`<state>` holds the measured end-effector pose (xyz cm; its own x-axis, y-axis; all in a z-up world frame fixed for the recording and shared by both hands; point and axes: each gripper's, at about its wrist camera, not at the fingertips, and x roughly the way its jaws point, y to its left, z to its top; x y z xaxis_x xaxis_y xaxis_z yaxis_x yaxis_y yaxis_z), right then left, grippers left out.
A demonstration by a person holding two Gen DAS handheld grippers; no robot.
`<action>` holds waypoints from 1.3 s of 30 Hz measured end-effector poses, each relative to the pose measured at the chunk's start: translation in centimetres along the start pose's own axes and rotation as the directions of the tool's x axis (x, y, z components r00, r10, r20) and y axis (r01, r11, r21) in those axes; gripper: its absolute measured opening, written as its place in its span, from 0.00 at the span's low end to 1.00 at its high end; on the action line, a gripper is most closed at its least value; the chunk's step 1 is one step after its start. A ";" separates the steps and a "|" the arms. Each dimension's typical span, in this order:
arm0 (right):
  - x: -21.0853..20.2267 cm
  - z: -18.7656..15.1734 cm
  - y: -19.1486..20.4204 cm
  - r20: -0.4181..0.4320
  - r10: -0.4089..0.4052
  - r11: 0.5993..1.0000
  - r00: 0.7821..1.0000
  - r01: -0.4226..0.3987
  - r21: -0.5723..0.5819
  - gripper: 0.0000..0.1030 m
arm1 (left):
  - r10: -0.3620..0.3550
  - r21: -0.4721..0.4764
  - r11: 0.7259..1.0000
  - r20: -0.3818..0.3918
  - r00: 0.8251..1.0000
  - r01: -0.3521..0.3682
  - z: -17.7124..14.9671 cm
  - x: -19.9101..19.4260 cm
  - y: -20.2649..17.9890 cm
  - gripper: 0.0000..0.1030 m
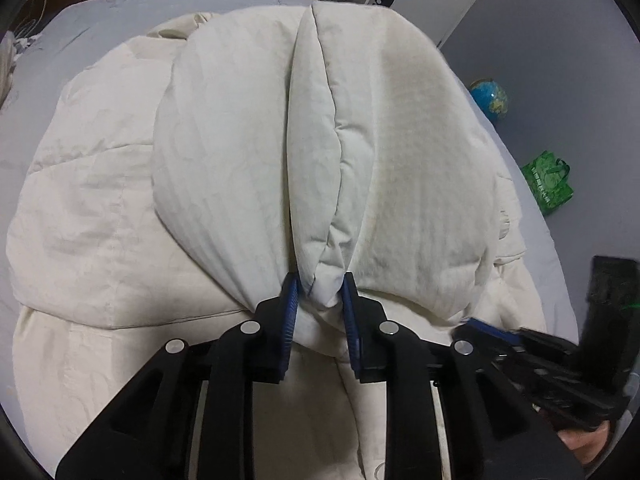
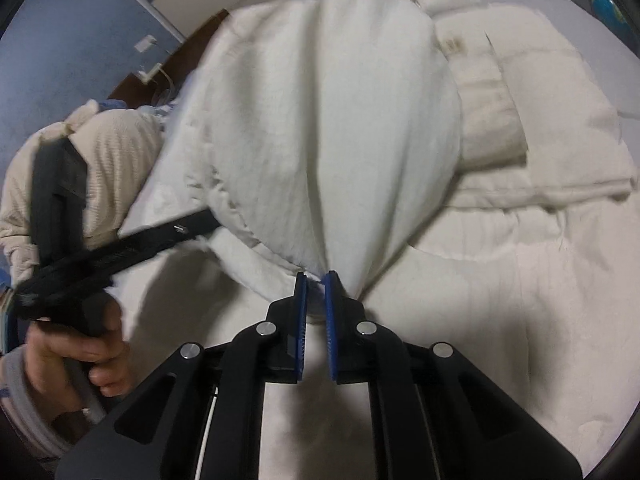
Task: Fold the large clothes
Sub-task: 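Hold the hood with both grippers and fold it down onto the jacket body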
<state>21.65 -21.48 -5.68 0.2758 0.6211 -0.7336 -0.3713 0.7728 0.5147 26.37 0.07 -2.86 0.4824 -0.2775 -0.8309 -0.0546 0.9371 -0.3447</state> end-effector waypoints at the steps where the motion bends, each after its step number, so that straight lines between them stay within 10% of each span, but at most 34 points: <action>1: -0.4 0.4 0.5 0.013 0.012 1.000 1.000 -0.012 -0.009 0.08 | -0.003 0.000 1.000 0.002 1.000 0.003 -0.3 -0.2 0.2 0.22; 5: -2.4 2.2 2.5 0.084 0.043 0.998 0.996 -0.040 -0.040 0.16 | -0.023 -0.028 0.999 0.008 1.000 0.023 -0.7 -0.7 0.5 0.22; 7: -2.8 3.4 3.6 0.099 0.037 0.998 0.994 -0.032 -0.053 0.47 | -0.038 -0.046 0.998 0.009 0.999 0.038 -0.9 -0.9 0.6 0.24; 9: -2.7 4.9 5.1 0.102 0.033 0.996 0.994 -0.024 -0.087 0.53 | -0.045 -0.055 0.997 0.012 0.999 0.046 -1.1 -1.2 0.9 0.25; 12: -1.1 6.4 6.7 0.060 -0.042 0.988 0.997 0.051 -0.144 0.52 | -0.049 -0.061 0.997 0.015 0.999 0.049 -1.6 -1.5 1.8 0.26; 15: 0.9 6.6 6.0 0.001 -0.152 0.979 0.988 0.151 -0.140 0.18 | -0.044 -0.057 0.997 0.013 0.999 0.045 -1.7 -1.4 1.6 0.26; 29: 1.7 0.5 -3.0 0.028 0.014 0.993 1.000 -0.017 0.115 0.16 | 0.025 0.065 0.998 -0.026 0.999 -0.023 -3.2 0.4 0.5 0.30; 39: 4.1 3.4 -0.8 -0.064 -0.095 0.986 0.993 0.103 0.128 0.16 | 0.095 0.031 0.995 -0.131 0.987 -0.092 -1.0 0.6 -0.4 0.30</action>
<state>26.08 -19.15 -7.64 0.2527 0.5353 -0.8060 -0.2246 0.8427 0.4892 25.80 -0.63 -3.64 0.3566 -0.2126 -0.9098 -0.0716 0.9647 -0.2535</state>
